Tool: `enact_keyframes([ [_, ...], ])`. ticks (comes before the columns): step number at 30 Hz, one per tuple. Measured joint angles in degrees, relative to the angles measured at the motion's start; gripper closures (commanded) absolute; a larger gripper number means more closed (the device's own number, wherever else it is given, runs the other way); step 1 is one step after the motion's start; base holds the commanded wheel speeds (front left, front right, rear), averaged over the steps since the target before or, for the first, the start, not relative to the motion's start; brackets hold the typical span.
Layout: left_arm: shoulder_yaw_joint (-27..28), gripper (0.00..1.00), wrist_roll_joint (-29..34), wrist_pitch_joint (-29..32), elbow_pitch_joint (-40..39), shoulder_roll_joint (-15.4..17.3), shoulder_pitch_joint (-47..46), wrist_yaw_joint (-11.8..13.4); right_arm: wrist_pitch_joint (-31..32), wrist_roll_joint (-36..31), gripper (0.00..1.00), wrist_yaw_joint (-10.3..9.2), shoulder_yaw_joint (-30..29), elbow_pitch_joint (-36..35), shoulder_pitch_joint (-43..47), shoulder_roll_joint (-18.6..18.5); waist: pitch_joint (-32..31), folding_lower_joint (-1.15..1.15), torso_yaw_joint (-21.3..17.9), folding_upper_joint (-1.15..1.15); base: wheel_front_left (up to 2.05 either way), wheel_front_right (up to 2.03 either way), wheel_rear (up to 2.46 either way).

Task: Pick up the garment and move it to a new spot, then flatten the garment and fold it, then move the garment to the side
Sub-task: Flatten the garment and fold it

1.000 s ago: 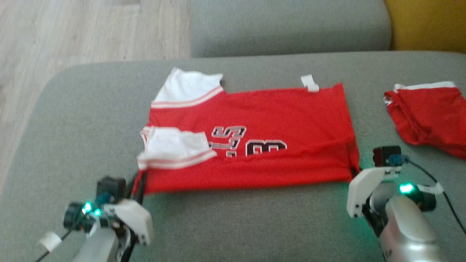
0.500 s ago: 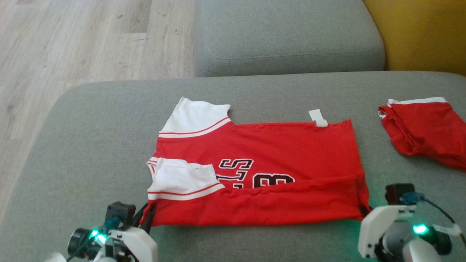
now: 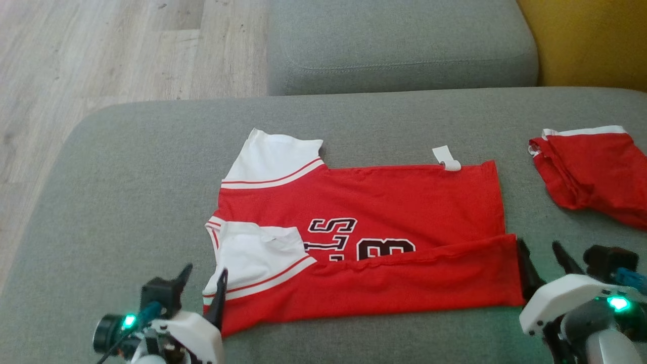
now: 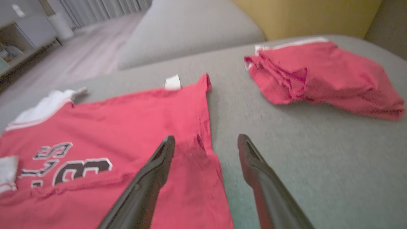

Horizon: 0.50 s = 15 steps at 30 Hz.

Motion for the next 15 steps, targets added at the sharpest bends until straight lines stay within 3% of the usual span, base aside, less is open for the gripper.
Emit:
enact_keyframes([
  [8,3.50,0.00,-1.31,-11.98,-3.28,-2.59,-1.63,0.97,-15.84,4.95,0.00,0.00,4.60,-1.66,-0.32,0.00,0.44,0.00,-0.16,0.00,0.00,0.00,0.00],
  [11,3.60,0.00,-3.10,-15.35,-4.25,-3.50,-2.24,-1.21,-19.40,5.79,0.00,0.00,5.50,-1.20,-0.40,0.00,0.74,0.00,-0.52,0.00,0.00,0.00,0.00],
  [15,4.38,0.00,-2.96,-17.16,-4.08,-3.65,-3.49,-1.12,-21.43,5.82,0.00,0.00,6.65,0.08,-1.38,-0.01,1.52,0.00,-1.41,0.00,0.00,0.00,0.00],
])
